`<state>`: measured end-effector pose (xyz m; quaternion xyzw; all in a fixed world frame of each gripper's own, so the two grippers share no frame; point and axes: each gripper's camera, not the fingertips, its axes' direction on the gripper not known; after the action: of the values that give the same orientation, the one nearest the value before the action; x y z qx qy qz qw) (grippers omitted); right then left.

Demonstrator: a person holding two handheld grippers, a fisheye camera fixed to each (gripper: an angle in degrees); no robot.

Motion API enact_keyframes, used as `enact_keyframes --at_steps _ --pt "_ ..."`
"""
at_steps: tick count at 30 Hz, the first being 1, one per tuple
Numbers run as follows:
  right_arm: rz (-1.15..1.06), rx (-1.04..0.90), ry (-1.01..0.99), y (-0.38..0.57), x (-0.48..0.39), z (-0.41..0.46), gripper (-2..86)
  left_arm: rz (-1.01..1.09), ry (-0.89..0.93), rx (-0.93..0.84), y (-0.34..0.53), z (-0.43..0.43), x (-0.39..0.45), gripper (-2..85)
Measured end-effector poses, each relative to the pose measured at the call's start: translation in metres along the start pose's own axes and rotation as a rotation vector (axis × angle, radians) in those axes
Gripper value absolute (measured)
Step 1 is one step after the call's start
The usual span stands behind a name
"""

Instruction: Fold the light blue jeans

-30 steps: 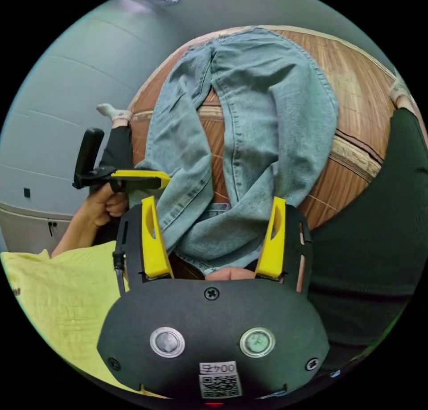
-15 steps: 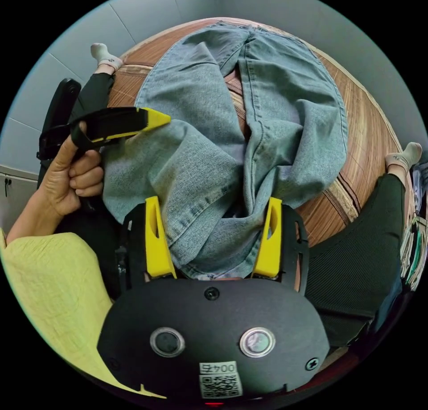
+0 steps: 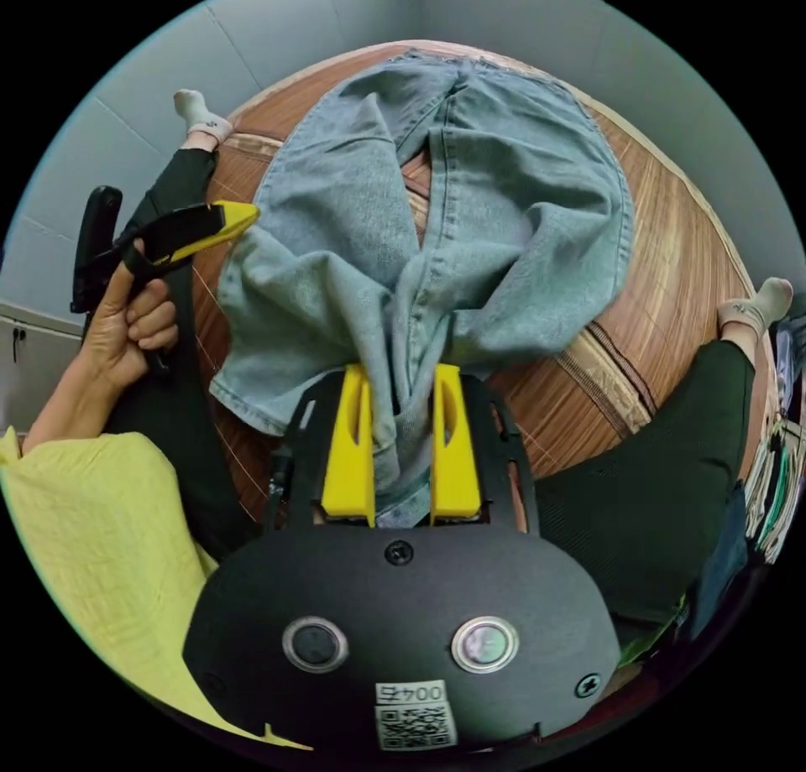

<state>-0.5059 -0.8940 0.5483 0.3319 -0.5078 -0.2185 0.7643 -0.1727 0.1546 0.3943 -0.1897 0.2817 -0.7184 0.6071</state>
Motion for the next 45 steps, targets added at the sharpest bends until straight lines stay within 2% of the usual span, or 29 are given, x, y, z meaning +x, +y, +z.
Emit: enact_keyframes --at_steps 5,9,15,17,21,23,25,28,31,33,35,37,45 --pt "0.043 0.138 -0.112 0.028 0.045 -0.066 5.4 -0.005 -0.038 0.053 0.006 -0.01 -0.008 6.2" --pt "0.097 0.244 -0.012 0.071 0.087 -0.131 4.9 -0.039 -0.041 0.12 0.006 -0.021 -0.018 7.0" --pt "0.373 0.426 0.137 0.198 0.179 -0.222 5.0 -0.067 -0.087 0.161 -0.009 -0.026 -0.032 7.7" --pt "0.547 0.474 0.125 0.254 0.223 -0.231 6.2 -0.077 -0.111 0.171 -0.023 -0.022 -0.038 8.1" --pt "0.812 0.555 -0.114 0.332 0.284 -0.201 12.2 -0.097 -0.123 0.164 -0.054 -0.005 -0.051 9.0" --pt "0.856 0.725 -0.307 0.38 0.29 -0.176 13.8 -0.126 -0.115 0.167 -0.079 0.008 -0.061 9.4" --pt "0.937 0.762 -0.323 0.407 0.286 -0.156 14.6 -0.138 -0.118 0.176 -0.099 0.016 -0.065 9.6" --pt "0.973 0.703 -0.37 0.432 0.268 -0.118 16.3 -0.141 -0.132 0.186 -0.135 0.031 -0.07 10.0" --pt "0.983 0.602 -0.519 0.444 0.249 -0.069 18.4 -0.139 -0.154 0.142 -0.174 0.053 -0.078 10.8" --pt "1.037 0.622 -0.637 0.459 0.243 -0.043 19.1 -0.155 -0.165 0.126 -0.193 0.065 -0.085 11.4" --pt "1.146 0.722 -0.841 0.482 0.241 -0.009 20.1 -0.19 -0.171 0.117 -0.213 0.077 -0.095 11.8" --pt "1.211 0.791 -0.937 0.494 0.242 0.009 20.4 -0.205 -0.176 0.113 -0.225 0.084 -0.099 11.9" --pt "1.273 0.953 -1.053 0.486 0.275 0.034 20.9 -0.189 -0.194 0.069 -0.256 0.109 -0.099 12.0"
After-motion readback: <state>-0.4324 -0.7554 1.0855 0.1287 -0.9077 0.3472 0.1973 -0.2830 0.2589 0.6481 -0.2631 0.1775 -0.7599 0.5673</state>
